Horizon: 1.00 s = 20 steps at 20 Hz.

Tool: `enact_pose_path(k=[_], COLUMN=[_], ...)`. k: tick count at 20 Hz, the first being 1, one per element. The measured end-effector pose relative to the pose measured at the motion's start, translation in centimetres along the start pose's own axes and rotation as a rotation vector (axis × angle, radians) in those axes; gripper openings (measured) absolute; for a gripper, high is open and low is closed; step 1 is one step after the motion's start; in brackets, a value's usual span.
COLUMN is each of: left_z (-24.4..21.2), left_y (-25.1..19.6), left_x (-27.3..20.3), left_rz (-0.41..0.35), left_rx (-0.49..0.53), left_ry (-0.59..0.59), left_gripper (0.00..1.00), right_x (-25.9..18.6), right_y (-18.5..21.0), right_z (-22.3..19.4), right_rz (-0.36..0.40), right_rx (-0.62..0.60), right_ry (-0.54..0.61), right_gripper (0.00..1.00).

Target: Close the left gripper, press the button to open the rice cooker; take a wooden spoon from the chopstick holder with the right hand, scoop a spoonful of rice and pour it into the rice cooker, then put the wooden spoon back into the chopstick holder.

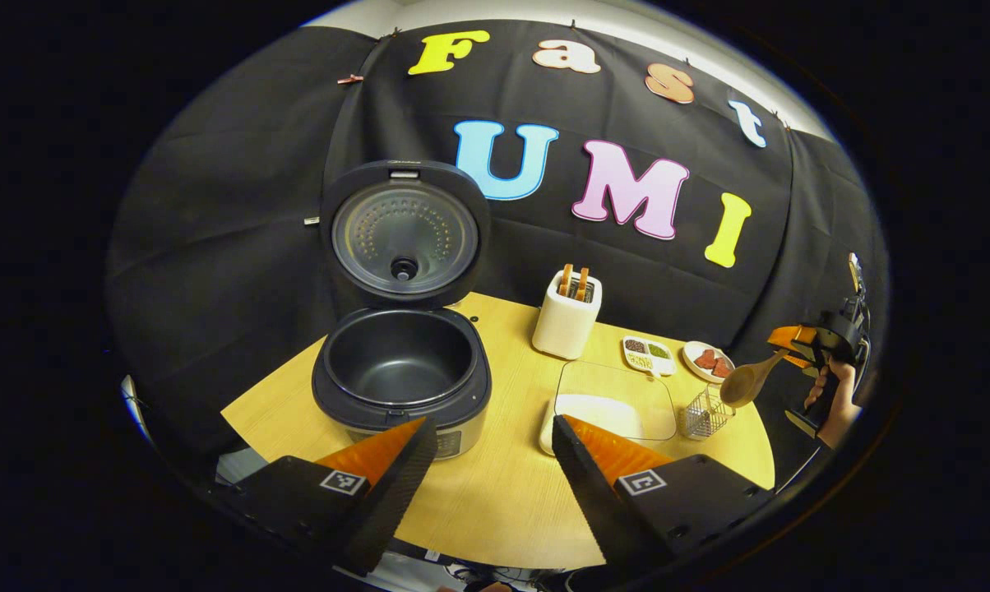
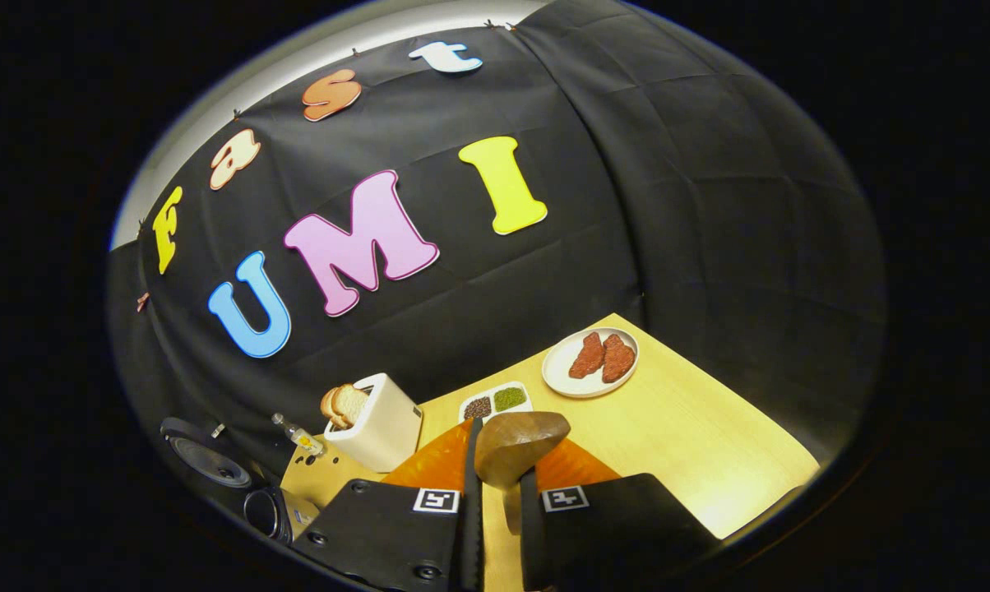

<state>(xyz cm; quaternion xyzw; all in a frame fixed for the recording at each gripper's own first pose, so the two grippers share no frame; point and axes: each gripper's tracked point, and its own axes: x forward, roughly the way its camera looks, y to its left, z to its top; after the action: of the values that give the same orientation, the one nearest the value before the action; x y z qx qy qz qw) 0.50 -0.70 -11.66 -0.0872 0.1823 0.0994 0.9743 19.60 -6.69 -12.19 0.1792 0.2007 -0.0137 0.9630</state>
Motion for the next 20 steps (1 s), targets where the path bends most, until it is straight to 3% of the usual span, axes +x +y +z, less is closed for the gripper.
enact_pose_path(k=[4,10,17,18,20], left_z=[0.6,0.1,-1.5,-1.7,-2.2], left_y=[2.8,5.5,7.8,8.0,8.2], left_x=[1.0,2.1,3.5,3.7,4.1], left_rz=[-0.035,-0.076,-0.1,-0.103,-0.107], left_rx=[-0.009,-0.031,-0.008,-0.004,0.004], left_ry=[-0.011,0.007,0.055,0.063,0.076], left_gripper=[0.95,0.95,0.95,0.92,0.95], right_x=[-0.9,-0.2,2.7,3.0,3.3], right_y=[5.5,11.4,11.9,11.9,11.9], right_z=[-1.7,-7.9,-14.4,-15.4,-17.7], right_rz=[0.067,0.14,0.11,0.105,0.103], right_rx=[-0.047,-0.067,-0.186,-0.202,-0.215], right_ry=[0.011,0.091,0.161,0.173,0.208], right_gripper=[0.22,0.22,0.22,0.17,0.22])
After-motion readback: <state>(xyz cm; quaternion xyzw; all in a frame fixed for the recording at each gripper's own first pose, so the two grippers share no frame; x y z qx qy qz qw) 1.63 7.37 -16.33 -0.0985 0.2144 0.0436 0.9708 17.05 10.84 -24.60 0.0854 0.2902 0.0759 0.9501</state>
